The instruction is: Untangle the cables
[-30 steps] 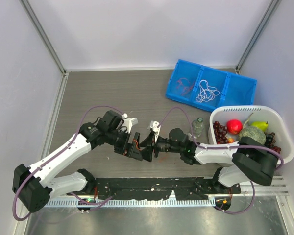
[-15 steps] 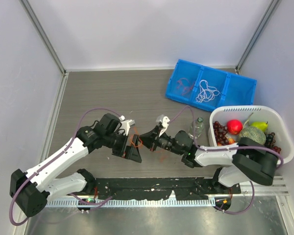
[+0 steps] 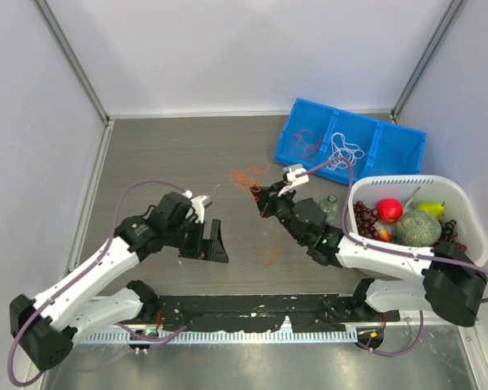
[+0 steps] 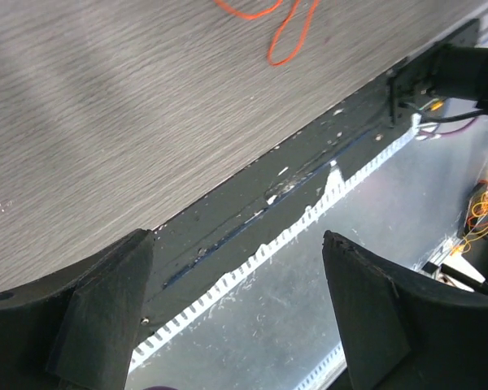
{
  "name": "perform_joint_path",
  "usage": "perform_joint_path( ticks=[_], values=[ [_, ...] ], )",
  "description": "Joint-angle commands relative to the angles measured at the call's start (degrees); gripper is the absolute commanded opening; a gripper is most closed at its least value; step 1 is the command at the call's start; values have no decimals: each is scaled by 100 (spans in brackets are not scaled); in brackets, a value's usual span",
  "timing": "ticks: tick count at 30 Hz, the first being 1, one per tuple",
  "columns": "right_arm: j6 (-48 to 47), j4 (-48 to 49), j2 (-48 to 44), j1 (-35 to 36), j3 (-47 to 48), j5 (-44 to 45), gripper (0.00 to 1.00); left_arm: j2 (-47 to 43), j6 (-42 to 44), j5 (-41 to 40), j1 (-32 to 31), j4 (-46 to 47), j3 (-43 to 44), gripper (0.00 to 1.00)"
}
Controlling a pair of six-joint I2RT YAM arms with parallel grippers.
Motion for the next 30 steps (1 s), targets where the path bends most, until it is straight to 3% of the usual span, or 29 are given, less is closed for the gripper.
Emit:
perform_joint_path(
  ticks=[1, 3, 6, 7, 10, 11, 17, 22, 30],
  values=[
    [228, -1102, 564, 21, 391, -556, 1, -1102, -34, -254, 13, 356, 80, 87],
    [492, -1680, 934, 21, 628, -821, 2, -1613, -24, -832, 13, 348, 133, 92],
    [712, -3207, 1803, 30, 1357, -1224, 30, -2526, -366, -1633, 22, 995, -147, 96],
    [782, -3466, 1927, 48, 1585, -1330, 34, -2782, -480, -1792, 22, 1355, -331, 96],
    [897, -3741, 1720, 101, 1474, -1472, 58, -3293, -771, -2065, 22, 2253, -877, 96],
    [871, -3741, 1605, 101, 1308, -1533, 61, -3294, -780, -2109, 22, 2360, -921, 95],
    [3, -3671, 971, 92, 893, -1726, 64, -2627, -324, -2136, 22, 2037, -641, 95],
    [-710, -2846, 1356, 92, 778, -1885, 64, -2468, -332, -1838, 22, 2097, -860, 94],
    [-984, -2660, 2377, 101, 1034, -2571, 55, -2960, -806, -1372, 22, 2519, -1475, 86]
  ],
)
